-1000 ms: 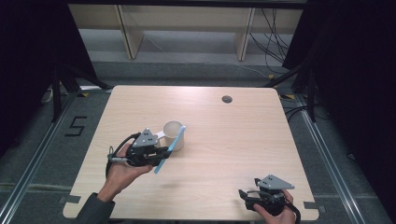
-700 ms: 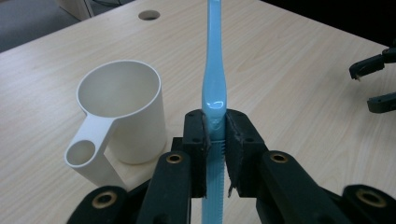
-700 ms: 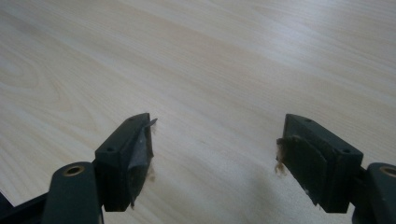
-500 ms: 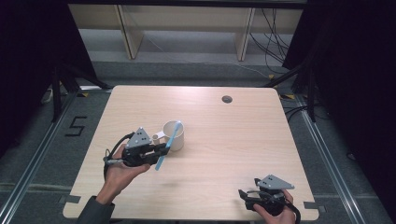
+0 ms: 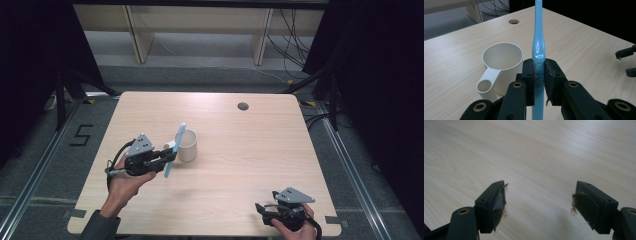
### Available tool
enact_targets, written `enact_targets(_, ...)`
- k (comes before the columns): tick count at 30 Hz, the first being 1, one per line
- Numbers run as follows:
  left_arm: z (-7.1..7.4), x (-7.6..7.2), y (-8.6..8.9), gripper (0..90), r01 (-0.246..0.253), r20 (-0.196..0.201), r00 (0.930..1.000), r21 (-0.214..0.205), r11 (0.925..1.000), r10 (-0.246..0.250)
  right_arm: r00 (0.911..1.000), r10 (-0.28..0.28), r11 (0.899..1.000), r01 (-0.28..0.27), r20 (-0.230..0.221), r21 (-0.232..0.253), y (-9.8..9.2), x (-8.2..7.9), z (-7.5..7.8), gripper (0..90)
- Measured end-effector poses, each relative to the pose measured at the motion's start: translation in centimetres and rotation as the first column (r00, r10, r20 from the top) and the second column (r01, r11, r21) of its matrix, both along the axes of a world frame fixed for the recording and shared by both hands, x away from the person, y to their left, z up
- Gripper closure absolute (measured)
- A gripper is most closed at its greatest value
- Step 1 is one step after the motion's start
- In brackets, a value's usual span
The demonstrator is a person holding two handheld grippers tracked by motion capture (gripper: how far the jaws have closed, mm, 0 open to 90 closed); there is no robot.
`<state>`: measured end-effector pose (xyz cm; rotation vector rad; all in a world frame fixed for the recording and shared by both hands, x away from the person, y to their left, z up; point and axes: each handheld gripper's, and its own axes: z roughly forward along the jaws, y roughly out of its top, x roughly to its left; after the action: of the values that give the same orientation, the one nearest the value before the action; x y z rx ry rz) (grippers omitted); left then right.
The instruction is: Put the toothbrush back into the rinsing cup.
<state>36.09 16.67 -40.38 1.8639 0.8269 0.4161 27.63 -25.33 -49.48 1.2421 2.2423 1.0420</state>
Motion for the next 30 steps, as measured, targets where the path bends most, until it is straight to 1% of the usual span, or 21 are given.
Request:
enact_targets(1, 0.0, 0.0, 0.1, 78.3, -0.005, 0.000, 1.0000, -0.007, 1.0000, 0.005, 1.0000, -0.002, 1.000, 0.002, -0.008, -0.008, 0.0, 0.0, 0.1, 26.1)
enact_targets(3, -0.1, 0.2, 0.2, 78.3, -0.010, 0.004, 0.9999, -0.021, 0.9997, 0.010, 1.0000, 0.004, 1.000, -0.004, -0.005, -0.003, 0.0, 0.0, -0.1, 26.1)
enact_targets(5, -0.2, 0.5, 0.4, 78.3, -0.011, 0.008, 0.9999, -0.050, 0.9987, 0.011, 1.0000, 0.000, 1.000, 0.000, 0.000, 0.000, 0.0, 0.0, 0.0, 26.1)
enact_targets(8, -0.5, 0.7, 0.7, 78.3, -0.029, 0.020, 0.9994, -0.058, 0.9979, 0.030, 1.0000, 0.005, 1.000, -0.005, -0.005, -0.004, 0.0, 0.0, -0.1, 26.1)
enact_targets(9, -0.6, 0.8, 0.7, 78.3, -0.037, 0.028, 0.9989, -0.068, 0.9970, 0.039, 0.9998, -0.004, 1.000, 0.005, -0.018, 0.010, 0.1, -0.1, 0.0, 26.1)
enact_targets(10, -0.7, 0.9, 0.8, 78.3, -0.036, 0.035, 0.9986, -0.068, 0.9970, 0.039, 0.9999, -0.005, 1.000, 0.005, -0.012, 0.020, 0.1, -0.1, -0.1, 26.1)
enact_targets(11, -0.7, 0.9, 0.8, 78.3, -0.043, 0.040, 0.9982, -0.071, 0.9966, 0.046, 1.0000, 0.000, 1.000, 0.000, 0.000, 0.000, 0.0, 0.0, 0.0, 26.1)
enact_targets(13, -0.8, 1.0, 0.8, 78.3, -0.051, 0.046, 0.9975, -0.074, 0.9960, 0.055, 1.0000, 0.003, 1.000, -0.003, -0.007, -0.003, 0.0, 0.0, -0.1, 26.1)
enact_targets(14, -0.8, 1.0, 0.8, 78.3, -0.054, 0.052, 0.9969, -0.082, 0.9952, 0.058, 0.9997, -0.007, 1.000, 0.007, -0.023, 0.024, 0.2, -0.1, -0.1, 26.1)
enact_targets(15, -0.8, 1.0, 0.9, 78.3, -0.055, 0.060, 0.9964, -0.090, 0.9944, 0.060, 0.9997, -0.007, 1.000, 0.007, -0.023, 0.017, 0.1, -0.1, 0.0, 26.1)
enact_targets(16, -0.8, 1.0, 0.9, 78.3, -0.057, 0.066, 0.9958, -0.099, 0.9934, 0.064, 1.0000, -0.001, 1.000, 0.001, -0.004, -0.001, 0.0, 0.0, 0.0, 26.1)
enact_targets(19, -0.8, 1.0, 1.0, 78.3, -0.066, 0.077, 0.9942, -0.122, 0.9903, 0.075, 1.0000, 0.005, 1.000, -0.005, -0.005, -0.005, 0.0, 0.0, -0.1, 26.1)
enact_targets(21, -0.7, 1.1, 1.1, 78.3, -0.069, 0.084, 0.9932, -0.129, 0.9892, 0.080, 1.0000, 0.000, 1.000, 0.000, 0.000, 0.000, 0.0, 0.0, 0.0, 26.1)
enact_targets(22, -0.7, 1.2, 1.2, 78.3, -0.067, 0.080, 0.9937, -0.137, 0.9883, 0.079, 1.0000, 0.001, 1.000, -0.001, -0.003, 0.001, 0.0, 0.0, 0.0, 26.1)
enact_targets(24, -0.8, 1.2, 1.3, 78.3, -0.079, 0.080, 0.9927, -0.139, 0.9871, 0.091, 1.0000, 0.004, 1.000, -0.004, -0.007, -0.004, 0.0, 0.0, -0.1, 26.1)
enact_targets(26, -0.7, 1.3, 1.3, 78.3, -0.089, 0.084, 0.9912, -0.151, 0.9846, 0.103, 0.9996, -0.008, 1.000, 0.009, -0.026, 0.026, 0.2, -0.1, -0.1, 26.1)
enact_targets(28, -0.7, 1.3, 1.4, 78.3, -0.087, 0.090, 0.9906, -0.159, 0.9835, 0.102, 0.9999, -0.003, 1.000, 0.003, -0.013, 0.012, 0.1, 0.0, -0.1, 26.1)
enact_targets(30, -0.6, 1.3, 1.4, 78.3, -0.091, 0.101, 0.9889, -0.167, 0.9817, 0.109, 0.9998, -0.005, 1.000, 0.006, -0.021, 0.011, 0.1, -0.1, -0.1, 26.1)
